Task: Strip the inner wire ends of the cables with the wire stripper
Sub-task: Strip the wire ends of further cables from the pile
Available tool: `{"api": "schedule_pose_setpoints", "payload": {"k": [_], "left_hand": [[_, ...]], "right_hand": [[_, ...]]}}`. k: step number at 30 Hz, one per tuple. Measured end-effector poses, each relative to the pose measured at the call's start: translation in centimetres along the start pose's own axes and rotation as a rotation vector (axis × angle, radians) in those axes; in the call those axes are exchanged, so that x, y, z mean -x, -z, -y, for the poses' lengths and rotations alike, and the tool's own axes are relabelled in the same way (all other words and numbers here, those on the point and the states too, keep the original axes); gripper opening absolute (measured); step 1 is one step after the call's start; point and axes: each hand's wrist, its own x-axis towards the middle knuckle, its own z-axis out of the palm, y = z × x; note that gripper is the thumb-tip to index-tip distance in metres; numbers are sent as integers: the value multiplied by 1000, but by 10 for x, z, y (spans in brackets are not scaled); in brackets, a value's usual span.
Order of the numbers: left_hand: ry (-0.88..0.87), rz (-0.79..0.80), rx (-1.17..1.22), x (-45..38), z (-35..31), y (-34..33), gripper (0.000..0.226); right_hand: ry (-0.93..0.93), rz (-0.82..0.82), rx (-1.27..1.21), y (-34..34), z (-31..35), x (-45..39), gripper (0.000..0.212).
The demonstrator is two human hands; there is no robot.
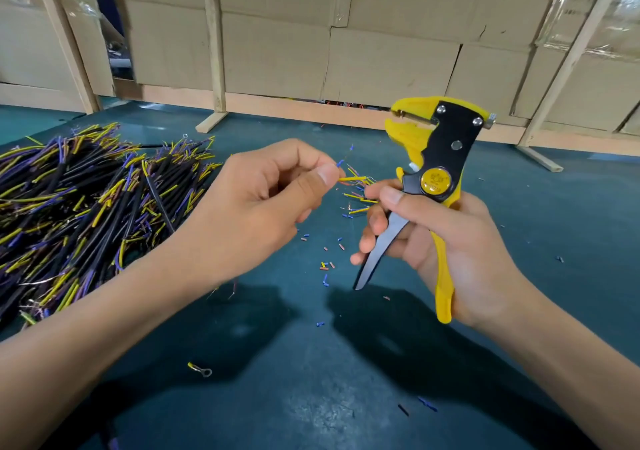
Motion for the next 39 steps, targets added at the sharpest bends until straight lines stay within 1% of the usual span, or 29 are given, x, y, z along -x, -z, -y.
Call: {"api": "schedule_pose_setpoints", "payload": {"k": [3,5,7,9,11,15,20,26,32,39], "left_hand": [[55,41,87,2,-4,-2,17],[91,69,134,2,-6,-5,21],[122,75,215,3,-8,-7,23],[142,50,296,2,-10,-9,26],[151,13,351,2,-11,-10,31],[155,-75,446,0,-11,-10,22],[146,-152,418,0,-11,-14,28],[101,-227,306,0,-10,-14,24],[108,-260,370,0,-11,-15,24],[111,-281,365,0,-12,-15,23]], "right_hand": [[38,-28,33,1,-1,0,19],[41,-17,41,2,0,0,16],[24,44,34,3,1,1,13],[-18,155,12,3,2,3,8],[-66,252,-14,0,1,5,12],[-105,319,-23,-9,-7,9,13],[-114,303,36,-12,-12,10,12],[-82,247,31,-12,-10,8,15],[-67,243,57,-12,-10,9,16],[-55,201,159,-11,-5,10,15]]}}
